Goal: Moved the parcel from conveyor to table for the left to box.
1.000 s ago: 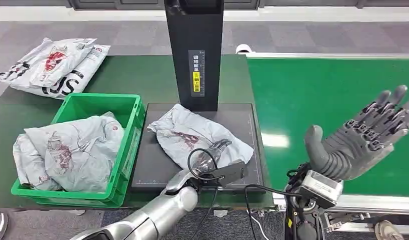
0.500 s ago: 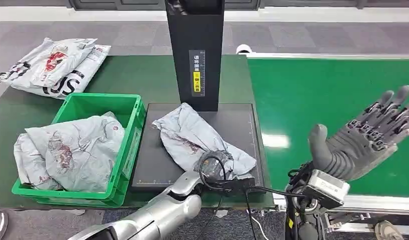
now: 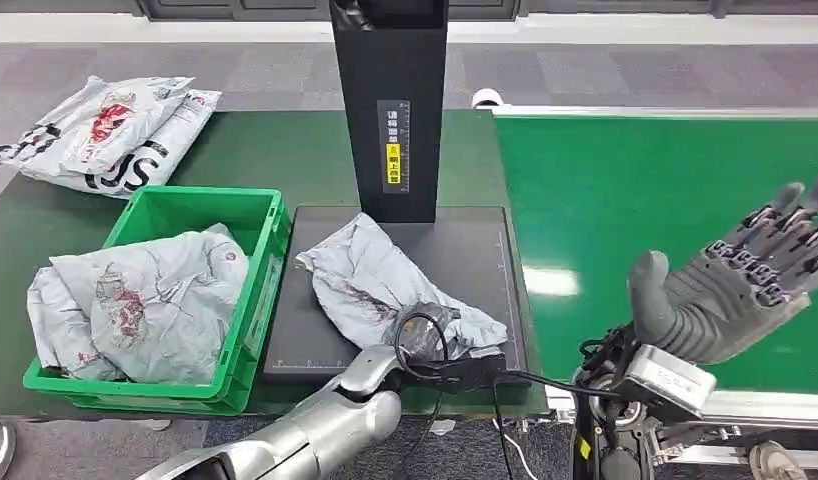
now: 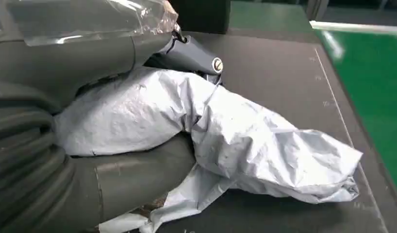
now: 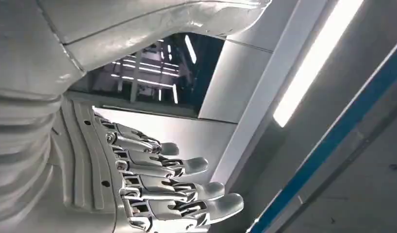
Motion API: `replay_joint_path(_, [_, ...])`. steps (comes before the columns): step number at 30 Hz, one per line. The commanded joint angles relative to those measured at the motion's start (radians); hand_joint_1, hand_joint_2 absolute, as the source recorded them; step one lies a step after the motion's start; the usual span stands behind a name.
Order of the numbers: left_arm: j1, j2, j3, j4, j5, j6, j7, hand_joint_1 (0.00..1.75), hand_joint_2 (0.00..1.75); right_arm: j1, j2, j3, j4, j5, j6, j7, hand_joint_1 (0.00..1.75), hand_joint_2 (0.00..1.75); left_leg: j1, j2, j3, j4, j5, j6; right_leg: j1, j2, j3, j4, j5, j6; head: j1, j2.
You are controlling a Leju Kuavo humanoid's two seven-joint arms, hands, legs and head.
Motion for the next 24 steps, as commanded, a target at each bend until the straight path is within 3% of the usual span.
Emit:
replay_joint_path(1, [-0.164, 0.045, 0.086, -0.055, 0.044, 0.278, -0.135, 1.75, 1.75, 0.003, 0.023, -0.082, -0.054, 0.035, 0.002, 0.037, 0.00, 1.75, 0.001, -0.001, -0.002, 0.001, 0.000, 0.000, 0.001, -0.002, -0.001, 0.001, 0.000, -0.001, 0.000, 0.000])
replay_joint_path(3, [-0.196, 0.108, 0.134, -0.200, -0.040, 0.314, -0.111, 1.75, 1.75, 0.014, 0.023, -0.087, -0.060, 0.040, 0.002, 0.033, 0.00, 1.75, 0.001, -0.002, -0.004, 0.002, 0.001, 0.000, 0.001, -0.002, -0.003, 0.002, 0.000, -0.001, 0.000, 0.000])
replay_joint_path(6, [-0.141, 0.231, 0.254, -0.559, -0.220, 0.299, -0.022, 1.75, 1.75, 0.035, 0.023, -0.101, -0.053, 0.020, 0.002, -0.013, 0.00, 1.75, 0.001, 0.001, -0.002, 0.001, 0.001, -0.001, 0.001, 0.000, -0.002, 0.001, 0.001, -0.001, 0.000, 0.000])
replay_joint_path(8, [-0.108, 0.275, 0.305, -0.696, -0.266, 0.236, -0.003, 1.75, 1.75, 0.041, 0.023, -0.107, -0.047, 0.009, 0.002, -0.031, 0.00, 1.75, 0.001, 0.003, 0.000, 0.000, 0.001, -0.001, 0.001, 0.002, -0.001, 0.000, 0.001, -0.001, 0.000, 0.000])
replay_joint_path(12, [-0.080, 0.285, 0.349, -0.755, -0.294, 0.255, -0.023, 1.75, 1.75, 0.038, 0.023, -0.101, -0.043, 0.017, 0.002, -0.031, 0.00, 1.75, 0.001, 0.004, 0.002, -0.002, 0.000, -0.001, 0.001, 0.002, 0.001, -0.001, 0.001, -0.002, 0.000, 0.000])
replay_joint_path(17, [-0.060, 0.338, 0.506, -1.007, -0.324, 0.244, -0.052, 1.75, 1.75, 0.045, 0.004, -0.095, -0.050, 0.021, 0.002, -0.031, 0.00, 1.75, 0.002, 0.005, 0.000, 0.000, 0.000, -0.001, 0.002, 0.004, -0.002, 0.001, 0.001, -0.001, 0.000, 0.000])
replay_joint_path(24, [-0.061, 0.348, 0.522, -1.038, -0.316, 0.212, -0.056, 1.75, 1.75, 0.048, 0.002, -0.095, -0.053, 0.018, 0.002, -0.031, 0.00, 1.75, 0.001, 0.002, 0.001, -0.001, 0.001, -0.001, 0.001, 0.001, 0.001, 0.000, 0.001, -0.001, 0.000, 0.000])
